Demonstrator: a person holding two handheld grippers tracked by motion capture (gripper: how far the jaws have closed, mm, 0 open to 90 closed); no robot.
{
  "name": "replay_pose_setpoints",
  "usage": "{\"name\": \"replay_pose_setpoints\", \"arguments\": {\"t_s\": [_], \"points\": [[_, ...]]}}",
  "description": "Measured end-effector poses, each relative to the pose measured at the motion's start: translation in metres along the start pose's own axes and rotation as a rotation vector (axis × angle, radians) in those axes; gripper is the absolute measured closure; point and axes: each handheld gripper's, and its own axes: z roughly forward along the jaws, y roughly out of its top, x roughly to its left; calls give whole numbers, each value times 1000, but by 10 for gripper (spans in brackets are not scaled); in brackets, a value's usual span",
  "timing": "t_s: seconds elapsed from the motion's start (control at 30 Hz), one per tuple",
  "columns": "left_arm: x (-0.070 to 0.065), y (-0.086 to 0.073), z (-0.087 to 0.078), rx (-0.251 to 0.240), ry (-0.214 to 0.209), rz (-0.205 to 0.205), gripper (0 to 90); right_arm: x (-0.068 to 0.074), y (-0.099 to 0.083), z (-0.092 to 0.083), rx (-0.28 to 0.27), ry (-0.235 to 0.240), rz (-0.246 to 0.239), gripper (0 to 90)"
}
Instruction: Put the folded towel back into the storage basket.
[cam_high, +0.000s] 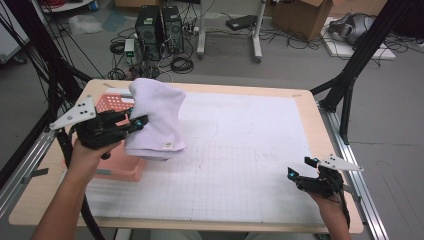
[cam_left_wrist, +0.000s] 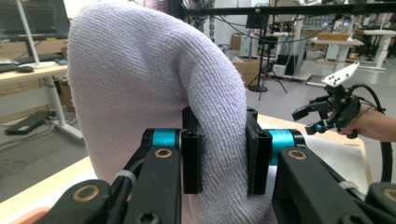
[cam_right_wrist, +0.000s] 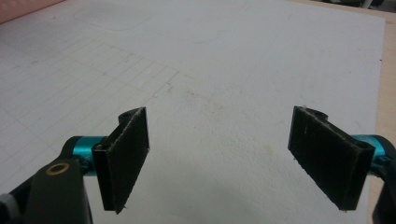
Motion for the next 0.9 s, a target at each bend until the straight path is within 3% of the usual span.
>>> {"name": "replay_pose_setpoints", "arguments": {"t_s": [0.23,0.63,0.7,0.9], "points": [[19,1,-23,15,4,9,731,0,-1,1,7,-6,4,196],[43,-14,-62,-25,99,-29,731,2,-1,2,11,-12,3,196],[49,-17,-67,-12,114,-30,731,3,-1,2,15,-12,2,196],[71,-39,-79,35,158,-91,729,4,-1,2,19,-13,-4,196]]}}
